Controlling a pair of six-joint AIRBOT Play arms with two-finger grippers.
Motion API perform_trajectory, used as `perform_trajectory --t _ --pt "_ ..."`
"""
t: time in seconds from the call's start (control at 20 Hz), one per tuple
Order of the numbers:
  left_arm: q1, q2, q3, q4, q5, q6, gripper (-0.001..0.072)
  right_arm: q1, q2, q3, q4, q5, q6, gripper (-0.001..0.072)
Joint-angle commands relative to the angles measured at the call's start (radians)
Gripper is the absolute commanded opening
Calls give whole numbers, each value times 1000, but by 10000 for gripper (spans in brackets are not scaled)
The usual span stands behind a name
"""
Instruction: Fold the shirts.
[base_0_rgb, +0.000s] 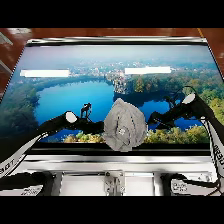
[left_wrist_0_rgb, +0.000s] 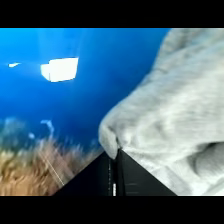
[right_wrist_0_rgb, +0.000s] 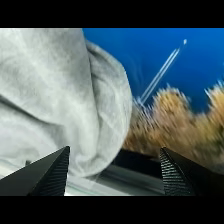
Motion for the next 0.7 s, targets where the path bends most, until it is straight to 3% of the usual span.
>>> perform_trajectory --t 0.0,0.15,0.2,0.25,0.3,0.35,0.5,0.65 --pt "0 34 2 -3 -2 25 36 53 -75 -6 30 -57 15 694" --pt "0 65 2 -3 0 27 36 92 -132 -6 50 -96 18 692" --pt "0 78 3 -3 2 48 35 101 -138 -6 51 -110 22 639" --pt "0 90 3 -3 5 80 35 106 -139 -6 51 -124 22 458" --pt "0 97 9 -3 1 120 35 109 -139 -6 56 -131 22 193" --pt "5 101 16 -3 -3 126 35 109 -138 1 56 -121 19 55" --pt "56 121 75 44 -49 126 33 109 -87 64 42 -27 -65 57" --pt "137 207 229 273 -188 125 33 114 80 202 31 64 -198 56"
